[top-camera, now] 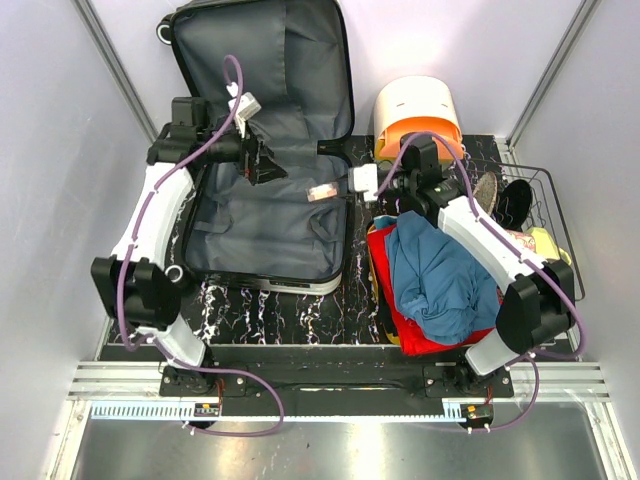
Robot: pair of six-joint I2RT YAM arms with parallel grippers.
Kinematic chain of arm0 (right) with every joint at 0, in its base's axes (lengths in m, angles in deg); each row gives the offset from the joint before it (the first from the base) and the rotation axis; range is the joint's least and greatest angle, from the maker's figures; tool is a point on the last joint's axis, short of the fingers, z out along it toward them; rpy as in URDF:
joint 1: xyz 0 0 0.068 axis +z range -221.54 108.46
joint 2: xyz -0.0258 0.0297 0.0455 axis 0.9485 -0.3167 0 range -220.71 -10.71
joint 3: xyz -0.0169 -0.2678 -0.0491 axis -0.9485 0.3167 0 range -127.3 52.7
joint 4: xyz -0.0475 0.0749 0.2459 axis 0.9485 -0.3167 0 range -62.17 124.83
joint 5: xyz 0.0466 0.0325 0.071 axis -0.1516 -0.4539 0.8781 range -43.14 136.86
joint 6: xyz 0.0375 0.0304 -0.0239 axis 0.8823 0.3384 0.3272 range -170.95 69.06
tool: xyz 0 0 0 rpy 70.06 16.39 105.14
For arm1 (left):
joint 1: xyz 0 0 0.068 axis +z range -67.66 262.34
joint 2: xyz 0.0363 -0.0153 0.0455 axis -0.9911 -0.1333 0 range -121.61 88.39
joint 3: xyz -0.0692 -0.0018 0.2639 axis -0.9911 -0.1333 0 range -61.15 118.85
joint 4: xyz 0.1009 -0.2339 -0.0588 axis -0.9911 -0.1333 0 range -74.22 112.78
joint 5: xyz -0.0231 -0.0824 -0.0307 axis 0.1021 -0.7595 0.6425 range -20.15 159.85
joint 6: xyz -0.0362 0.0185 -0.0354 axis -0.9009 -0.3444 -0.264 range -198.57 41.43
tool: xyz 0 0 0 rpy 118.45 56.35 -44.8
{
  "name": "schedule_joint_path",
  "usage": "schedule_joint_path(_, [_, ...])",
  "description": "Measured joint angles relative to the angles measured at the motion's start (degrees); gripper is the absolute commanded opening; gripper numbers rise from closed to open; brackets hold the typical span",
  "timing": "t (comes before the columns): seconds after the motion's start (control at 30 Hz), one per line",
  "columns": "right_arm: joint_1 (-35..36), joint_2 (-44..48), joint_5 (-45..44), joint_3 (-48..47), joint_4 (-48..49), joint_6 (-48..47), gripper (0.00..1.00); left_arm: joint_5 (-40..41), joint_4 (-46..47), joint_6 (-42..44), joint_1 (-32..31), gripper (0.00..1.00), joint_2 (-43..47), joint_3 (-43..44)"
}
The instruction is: Open, take out, and arrange the luggage
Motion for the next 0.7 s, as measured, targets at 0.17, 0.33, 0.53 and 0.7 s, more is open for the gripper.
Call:
schedule_joint_path(0.17, [-0.6, -2.9, -0.4, -5.5, 1.5, 16.3, 0.0, 0.4, 4.9, 8.9, -1.6, 0.99, 7.0, -4.3])
schedule_joint_path(0.33, [-0.9, -4.7, 0.3, -9.1, 1.5, 27.3, 0.0, 0.6, 2.8, 17.1, -7.6, 0.99, 7.7, -4.4])
schedule_joint_path(0.53, [-1.0, -5.9, 1.7, -11.5, 0.1, 32.8, 0.0, 2.3, 0.5, 22.1, -11.2, 0.9, 7.5, -4.5])
schedule_joint_path(0.7, [-1.0, -5.9, 2.0, -11.6, -0.9, 34.3, 0.0, 2.9, -0.9, 23.2, -12.2, 0.61, 6.8, -4.5])
